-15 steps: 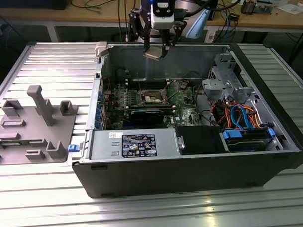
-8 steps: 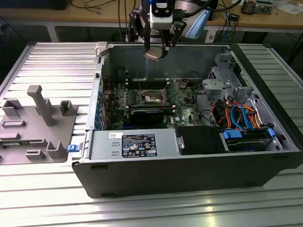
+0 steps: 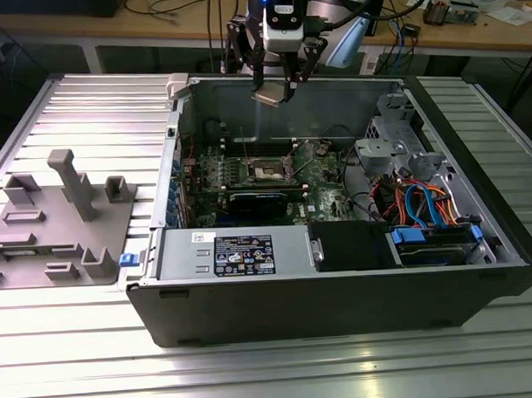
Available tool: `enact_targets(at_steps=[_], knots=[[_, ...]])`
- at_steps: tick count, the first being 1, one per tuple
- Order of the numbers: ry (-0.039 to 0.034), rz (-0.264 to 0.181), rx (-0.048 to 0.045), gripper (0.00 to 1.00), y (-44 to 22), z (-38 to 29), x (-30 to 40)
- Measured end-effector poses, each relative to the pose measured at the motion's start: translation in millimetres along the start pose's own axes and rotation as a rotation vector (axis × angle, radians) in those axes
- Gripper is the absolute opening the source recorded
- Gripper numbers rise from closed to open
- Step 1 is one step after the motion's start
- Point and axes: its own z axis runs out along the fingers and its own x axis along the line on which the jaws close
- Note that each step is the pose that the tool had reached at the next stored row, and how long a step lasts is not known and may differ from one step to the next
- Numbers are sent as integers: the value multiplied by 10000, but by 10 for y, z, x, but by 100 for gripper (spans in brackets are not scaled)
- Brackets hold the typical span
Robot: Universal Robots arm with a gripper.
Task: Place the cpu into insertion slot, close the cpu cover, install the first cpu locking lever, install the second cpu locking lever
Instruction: 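Place the cpu into insertion slot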
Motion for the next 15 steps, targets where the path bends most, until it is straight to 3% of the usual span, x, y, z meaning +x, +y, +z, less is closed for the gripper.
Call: enact_targets(at_steps=[15], knots=[[-30,363,-4,54,0,8,0]])
